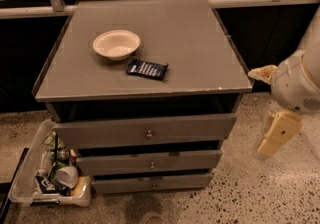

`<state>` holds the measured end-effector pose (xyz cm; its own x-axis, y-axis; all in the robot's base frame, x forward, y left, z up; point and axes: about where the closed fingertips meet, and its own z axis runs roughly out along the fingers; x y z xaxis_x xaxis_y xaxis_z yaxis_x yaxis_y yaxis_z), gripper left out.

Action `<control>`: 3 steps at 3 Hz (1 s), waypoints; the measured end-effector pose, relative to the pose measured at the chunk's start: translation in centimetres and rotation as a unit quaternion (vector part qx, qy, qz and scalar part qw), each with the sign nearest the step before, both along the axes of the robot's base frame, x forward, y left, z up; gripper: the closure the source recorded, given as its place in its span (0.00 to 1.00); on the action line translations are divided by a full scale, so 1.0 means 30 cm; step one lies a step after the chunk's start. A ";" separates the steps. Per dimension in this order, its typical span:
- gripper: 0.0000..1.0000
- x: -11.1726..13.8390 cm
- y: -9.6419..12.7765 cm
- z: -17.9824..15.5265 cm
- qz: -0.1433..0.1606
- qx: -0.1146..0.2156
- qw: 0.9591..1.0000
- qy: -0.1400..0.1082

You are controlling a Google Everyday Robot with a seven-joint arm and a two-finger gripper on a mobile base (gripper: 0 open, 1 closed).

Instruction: Open middle drawer

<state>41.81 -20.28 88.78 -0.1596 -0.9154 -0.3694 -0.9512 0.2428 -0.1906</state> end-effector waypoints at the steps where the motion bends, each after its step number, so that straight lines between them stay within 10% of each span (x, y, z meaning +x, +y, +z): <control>1: 0.00 -0.074 0.013 -0.131 0.011 0.061 0.998 -0.027; 3: 0.00 -0.135 0.045 -0.280 0.069 0.078 0.993 -0.050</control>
Offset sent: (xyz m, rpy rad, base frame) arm -0.0589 0.0221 -0.1394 0.2285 -0.1126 0.2017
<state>37.76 -18.93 80.39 0.0085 -0.8560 -0.5169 -0.9557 0.1452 -0.2562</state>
